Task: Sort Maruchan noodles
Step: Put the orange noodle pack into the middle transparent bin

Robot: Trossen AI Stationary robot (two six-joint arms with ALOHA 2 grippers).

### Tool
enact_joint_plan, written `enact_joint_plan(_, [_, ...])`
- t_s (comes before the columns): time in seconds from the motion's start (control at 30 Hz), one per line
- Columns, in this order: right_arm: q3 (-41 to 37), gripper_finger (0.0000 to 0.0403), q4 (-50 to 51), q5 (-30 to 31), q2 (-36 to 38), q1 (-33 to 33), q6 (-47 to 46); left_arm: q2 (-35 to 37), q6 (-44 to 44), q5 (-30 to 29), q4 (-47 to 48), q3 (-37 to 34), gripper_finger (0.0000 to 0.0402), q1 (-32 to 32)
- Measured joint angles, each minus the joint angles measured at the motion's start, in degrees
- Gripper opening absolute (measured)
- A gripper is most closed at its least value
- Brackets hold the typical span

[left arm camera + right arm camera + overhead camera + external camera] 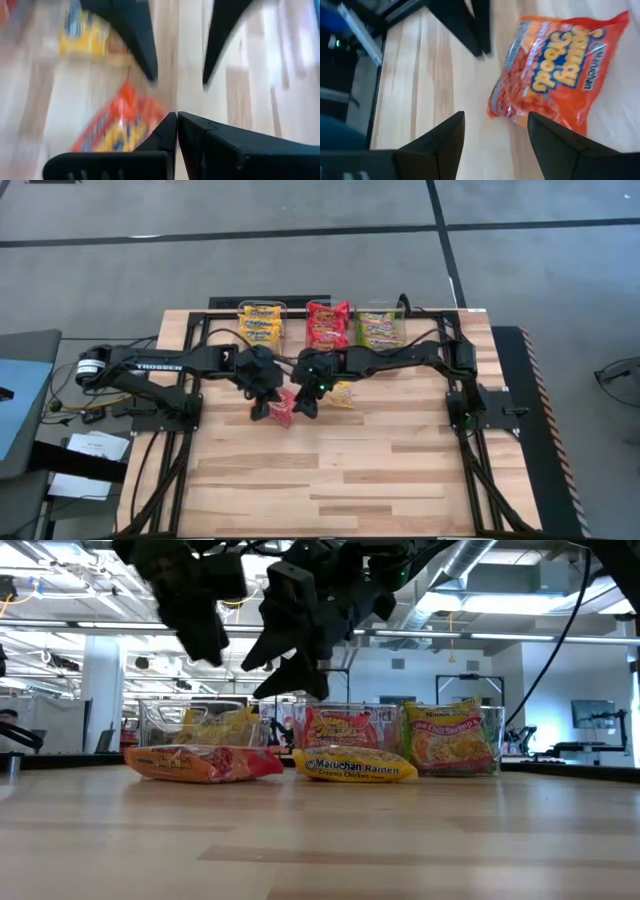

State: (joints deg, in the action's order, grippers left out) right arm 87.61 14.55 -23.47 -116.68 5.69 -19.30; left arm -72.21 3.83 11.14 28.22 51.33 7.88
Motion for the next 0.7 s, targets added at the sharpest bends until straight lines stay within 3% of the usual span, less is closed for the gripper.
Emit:
enact_joint_plan(0.37, [0.5,0.0240,-2.1,5.7,-3.5,0.4,-11.9,8.2,6.8,-0.8,15.2,-0.2,0.0000,-2.7])
enact_joint_plan(0.7, [1.5,0.0240,-1.7,7.8,-5.6,0.4,-13.9,6.7,13.3,-7.5,11.5,-6.2,0.0000,-7.8])
